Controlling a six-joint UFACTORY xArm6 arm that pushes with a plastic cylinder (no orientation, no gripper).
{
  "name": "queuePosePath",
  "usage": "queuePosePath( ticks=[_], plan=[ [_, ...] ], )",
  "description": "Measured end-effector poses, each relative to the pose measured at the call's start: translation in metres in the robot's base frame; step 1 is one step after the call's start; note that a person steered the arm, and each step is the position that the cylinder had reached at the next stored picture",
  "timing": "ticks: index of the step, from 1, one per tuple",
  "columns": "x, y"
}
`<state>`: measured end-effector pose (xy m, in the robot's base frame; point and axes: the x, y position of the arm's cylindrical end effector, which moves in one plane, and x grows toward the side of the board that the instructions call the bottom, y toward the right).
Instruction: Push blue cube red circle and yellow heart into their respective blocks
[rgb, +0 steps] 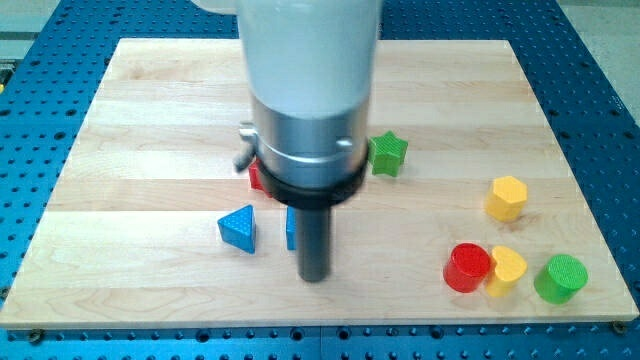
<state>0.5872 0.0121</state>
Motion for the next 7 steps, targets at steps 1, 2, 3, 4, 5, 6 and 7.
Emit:
queuePosePath(
  ticks=[1,2,3,4,5,6,7],
  plan=[
    [-0.028,0.073],
    [-0.041,0.029],
    [-0.021,0.008],
    [0.03,0.009],
    [-0.001,0.013],
    [-0.029,-0.007],
    [-0.017,0.006]
  ],
)
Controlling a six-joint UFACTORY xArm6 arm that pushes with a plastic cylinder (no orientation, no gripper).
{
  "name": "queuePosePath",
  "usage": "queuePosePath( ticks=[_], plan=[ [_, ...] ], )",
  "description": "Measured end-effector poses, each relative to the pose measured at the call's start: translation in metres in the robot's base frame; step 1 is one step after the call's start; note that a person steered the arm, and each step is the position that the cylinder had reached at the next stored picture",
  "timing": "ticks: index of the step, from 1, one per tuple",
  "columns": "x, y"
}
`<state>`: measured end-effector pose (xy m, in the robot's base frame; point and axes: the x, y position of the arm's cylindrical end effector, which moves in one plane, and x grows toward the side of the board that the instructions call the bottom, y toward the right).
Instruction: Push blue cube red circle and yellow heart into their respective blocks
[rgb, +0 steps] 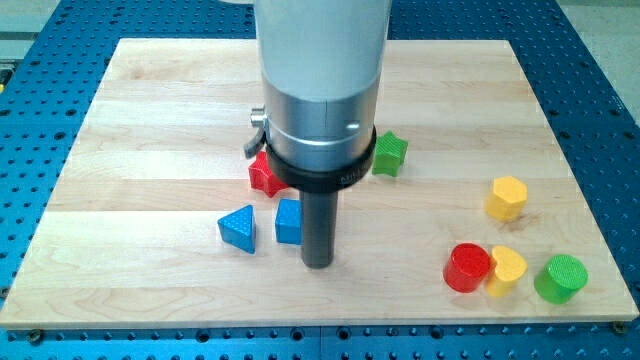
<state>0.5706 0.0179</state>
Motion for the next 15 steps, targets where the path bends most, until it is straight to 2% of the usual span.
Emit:
queuePosePath(
  ticks=[1,2,4,5,7,8,9,10,11,12,13,14,15],
  plan=[
    [-0.039,0.03],
    [-0.043,-0.001],
    [-0.013,-0.059],
    [0.041,-0.01],
    [0.046,0.175],
    [0.026,0.167],
    [0.006,0.125],
    [-0.02,0.051],
    [0.027,0.071],
    [-0.004,0.028],
    [0.008,0.013],
    [0.001,0.012],
    [-0.069,-0.01]
  ],
)
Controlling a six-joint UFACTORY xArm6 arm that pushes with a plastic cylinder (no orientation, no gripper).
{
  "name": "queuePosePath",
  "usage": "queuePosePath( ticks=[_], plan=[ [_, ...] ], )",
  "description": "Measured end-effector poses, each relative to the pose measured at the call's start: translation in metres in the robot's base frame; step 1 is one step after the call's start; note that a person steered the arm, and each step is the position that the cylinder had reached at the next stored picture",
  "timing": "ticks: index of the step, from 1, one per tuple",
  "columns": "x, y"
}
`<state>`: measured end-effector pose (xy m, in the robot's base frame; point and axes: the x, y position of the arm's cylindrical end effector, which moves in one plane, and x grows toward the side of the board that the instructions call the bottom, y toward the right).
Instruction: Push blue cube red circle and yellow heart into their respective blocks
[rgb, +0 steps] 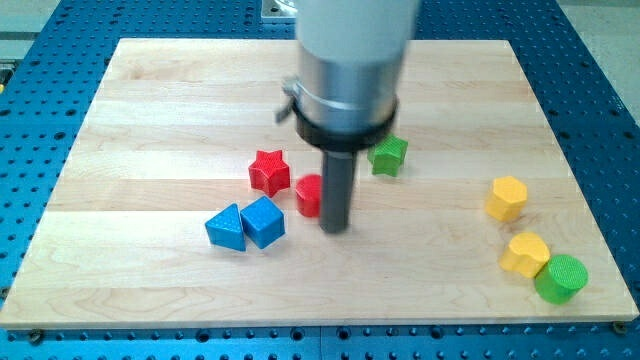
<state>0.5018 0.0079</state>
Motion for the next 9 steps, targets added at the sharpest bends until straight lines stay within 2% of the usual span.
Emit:
queuePosePath(
  ticks=[1,2,4,6,7,8,9],
  plan=[
    [-0.025,0.001],
    [-0.027,0.077],
    [0.016,0.191],
    [0.004,0.306],
    [-0.019,0.314],
    [-0.018,0.243],
    [0.015,0.315]
  ],
)
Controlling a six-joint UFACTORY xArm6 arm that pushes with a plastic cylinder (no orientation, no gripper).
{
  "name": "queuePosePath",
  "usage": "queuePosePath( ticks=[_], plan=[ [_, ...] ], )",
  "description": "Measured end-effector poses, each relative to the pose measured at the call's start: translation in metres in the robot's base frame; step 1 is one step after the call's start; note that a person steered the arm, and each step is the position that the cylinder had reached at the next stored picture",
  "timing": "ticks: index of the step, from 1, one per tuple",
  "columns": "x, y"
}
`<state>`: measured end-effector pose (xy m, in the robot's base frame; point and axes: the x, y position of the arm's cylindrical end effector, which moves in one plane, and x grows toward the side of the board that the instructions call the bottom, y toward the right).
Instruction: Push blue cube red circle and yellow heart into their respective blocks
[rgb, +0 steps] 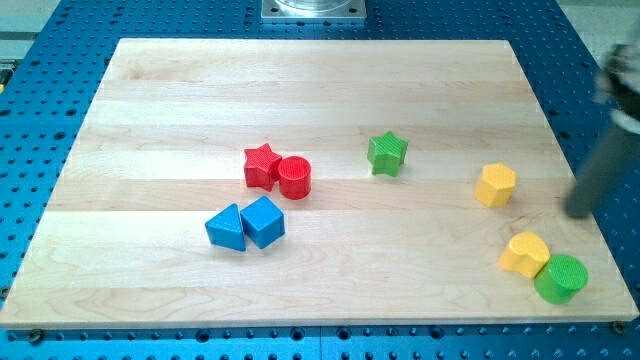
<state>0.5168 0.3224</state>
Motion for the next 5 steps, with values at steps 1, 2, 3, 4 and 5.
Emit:
queuePosePath(
  ticks=[1,2,3,4,5],
  plan=[
    [0.042,0.014],
    [0.078,-0.069],
    [0.05,-0.144],
    [0.01,-0.165],
    [0.017,-0.208]
  ],
)
